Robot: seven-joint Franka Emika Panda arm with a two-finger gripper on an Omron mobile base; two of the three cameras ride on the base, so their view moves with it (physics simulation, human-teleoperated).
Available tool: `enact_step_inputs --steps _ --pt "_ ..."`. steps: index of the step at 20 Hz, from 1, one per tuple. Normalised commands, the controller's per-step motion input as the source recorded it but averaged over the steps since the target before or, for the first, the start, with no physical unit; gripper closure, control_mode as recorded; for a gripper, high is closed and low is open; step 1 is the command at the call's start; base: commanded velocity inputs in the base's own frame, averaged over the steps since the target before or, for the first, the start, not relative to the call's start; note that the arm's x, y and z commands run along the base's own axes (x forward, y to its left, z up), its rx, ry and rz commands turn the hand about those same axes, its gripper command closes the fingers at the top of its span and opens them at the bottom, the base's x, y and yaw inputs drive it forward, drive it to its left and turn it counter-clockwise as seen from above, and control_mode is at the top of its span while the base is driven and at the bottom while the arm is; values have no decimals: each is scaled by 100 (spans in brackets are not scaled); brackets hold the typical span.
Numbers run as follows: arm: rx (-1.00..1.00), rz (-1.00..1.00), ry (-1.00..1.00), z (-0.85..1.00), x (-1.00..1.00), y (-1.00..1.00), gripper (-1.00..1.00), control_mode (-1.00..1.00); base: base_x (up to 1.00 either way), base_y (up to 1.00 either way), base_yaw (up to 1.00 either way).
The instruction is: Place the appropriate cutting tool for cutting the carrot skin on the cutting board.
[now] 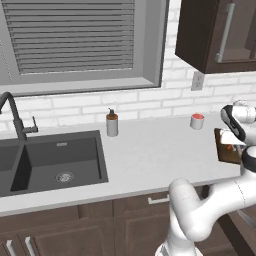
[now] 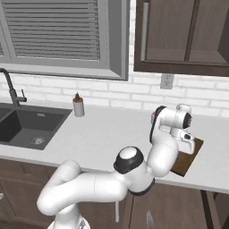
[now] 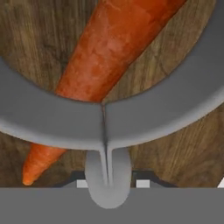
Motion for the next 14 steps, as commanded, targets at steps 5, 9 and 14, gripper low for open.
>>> enact_step_inputs --steps 5,9,14 --pt "0 3 0 16 -43 1 -100 -100 0 0 0" --pt "-2 7 -3 67 -60 22 -100 -100 0 0 0" --pt "-2 14 -2 46 -54 63 -100 -100 0 0 0"
